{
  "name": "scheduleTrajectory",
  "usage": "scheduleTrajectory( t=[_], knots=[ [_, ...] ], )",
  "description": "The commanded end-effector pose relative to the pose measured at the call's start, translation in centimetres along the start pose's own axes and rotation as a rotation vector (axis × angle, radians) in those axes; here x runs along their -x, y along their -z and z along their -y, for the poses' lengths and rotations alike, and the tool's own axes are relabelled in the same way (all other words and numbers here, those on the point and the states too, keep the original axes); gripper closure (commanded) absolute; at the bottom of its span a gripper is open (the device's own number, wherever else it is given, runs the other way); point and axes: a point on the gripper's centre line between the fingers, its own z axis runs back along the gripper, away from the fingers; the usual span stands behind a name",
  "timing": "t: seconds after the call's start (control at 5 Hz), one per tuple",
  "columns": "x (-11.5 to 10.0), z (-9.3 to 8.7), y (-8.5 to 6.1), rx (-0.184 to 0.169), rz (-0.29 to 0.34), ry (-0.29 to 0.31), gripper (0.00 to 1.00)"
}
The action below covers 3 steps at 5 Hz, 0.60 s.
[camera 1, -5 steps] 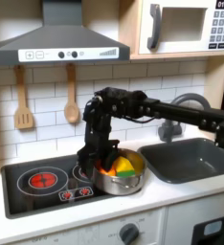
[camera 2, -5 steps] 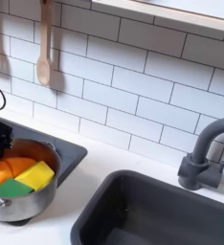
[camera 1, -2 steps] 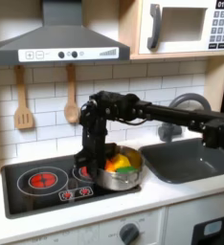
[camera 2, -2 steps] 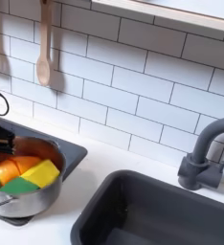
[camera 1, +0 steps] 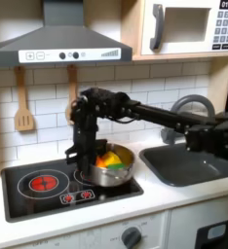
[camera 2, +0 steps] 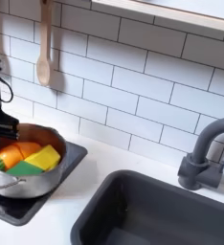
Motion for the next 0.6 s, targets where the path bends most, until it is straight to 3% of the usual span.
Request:
scheduleTrajectory(
  t=[0.0,0.2,0.4],
  knots=[
    [-1.4,-2.2,-0.1,-0.011,0.009,-0.061,1.00],
    [-1.5,-2.7,0.2,-0.011,0.004,-0.080,1.00],
    [-0.9,-3.8,0.4,-0.036,0.001,-0.128,1.00]
  ],
)
